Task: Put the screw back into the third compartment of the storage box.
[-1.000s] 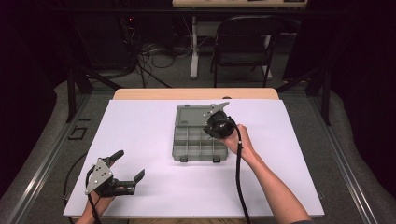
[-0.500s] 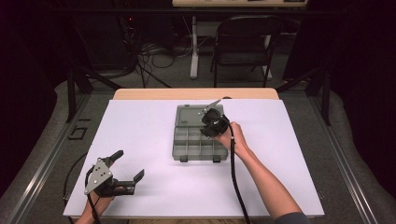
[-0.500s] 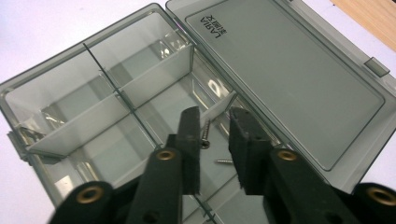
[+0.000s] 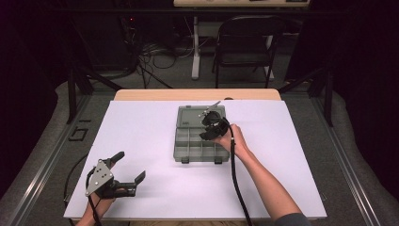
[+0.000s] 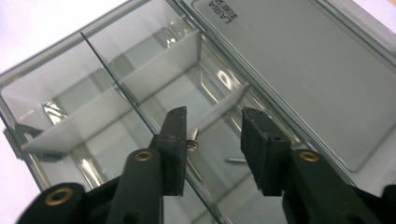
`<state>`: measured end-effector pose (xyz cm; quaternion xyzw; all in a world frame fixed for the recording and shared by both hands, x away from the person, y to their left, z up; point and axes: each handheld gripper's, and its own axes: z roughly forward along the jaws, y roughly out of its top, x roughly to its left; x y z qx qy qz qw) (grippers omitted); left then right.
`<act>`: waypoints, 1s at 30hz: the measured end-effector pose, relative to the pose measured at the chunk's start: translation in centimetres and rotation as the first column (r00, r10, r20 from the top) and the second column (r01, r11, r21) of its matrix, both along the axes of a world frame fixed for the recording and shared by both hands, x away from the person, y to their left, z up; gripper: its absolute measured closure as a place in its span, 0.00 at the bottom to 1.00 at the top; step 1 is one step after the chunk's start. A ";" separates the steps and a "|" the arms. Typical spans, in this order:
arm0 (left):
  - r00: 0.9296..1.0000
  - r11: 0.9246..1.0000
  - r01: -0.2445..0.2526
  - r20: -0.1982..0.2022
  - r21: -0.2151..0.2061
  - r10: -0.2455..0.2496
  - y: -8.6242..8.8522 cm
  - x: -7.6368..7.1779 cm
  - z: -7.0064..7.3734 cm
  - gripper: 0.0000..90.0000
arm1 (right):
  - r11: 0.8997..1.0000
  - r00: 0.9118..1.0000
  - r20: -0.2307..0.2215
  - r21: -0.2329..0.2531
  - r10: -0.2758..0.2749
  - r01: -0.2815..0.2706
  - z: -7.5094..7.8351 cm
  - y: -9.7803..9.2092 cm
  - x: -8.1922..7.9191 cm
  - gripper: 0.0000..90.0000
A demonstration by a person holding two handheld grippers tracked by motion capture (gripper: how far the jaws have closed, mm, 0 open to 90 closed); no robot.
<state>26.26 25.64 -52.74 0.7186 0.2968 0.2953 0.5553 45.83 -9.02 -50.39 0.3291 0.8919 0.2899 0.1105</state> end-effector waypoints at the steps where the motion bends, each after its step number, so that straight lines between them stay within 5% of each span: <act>1: 1.000 1.000 0.002 0.000 0.001 -0.002 -0.1 0.0 0.0 0.00 | 1.000 1.000 -0.006 0.002 -0.001 0.001 -0.1 0.1 0.0 0.65; 11: 1.000 1.000 0.007 -0.003 0.004 -0.007 -0.1 0.0 0.0 0.00 | 0.997 0.999 -0.009 0.068 -0.046 0.047 0.2 -0.5 0.0 0.47; 19: 1.000 1.000 0.004 -0.002 0.006 -0.004 0.0 0.0 0.0 0.00 | 0.988 0.995 0.100 0.152 -0.022 0.007 2.4 -2.6 -2.6 0.25; 30: 1.000 1.000 0.001 -0.004 0.002 -0.001 -0.1 0.0 -0.1 0.00 | 0.973 0.968 0.249 0.225 -0.011 -0.047 3.7 -6.1 -8.4 0.13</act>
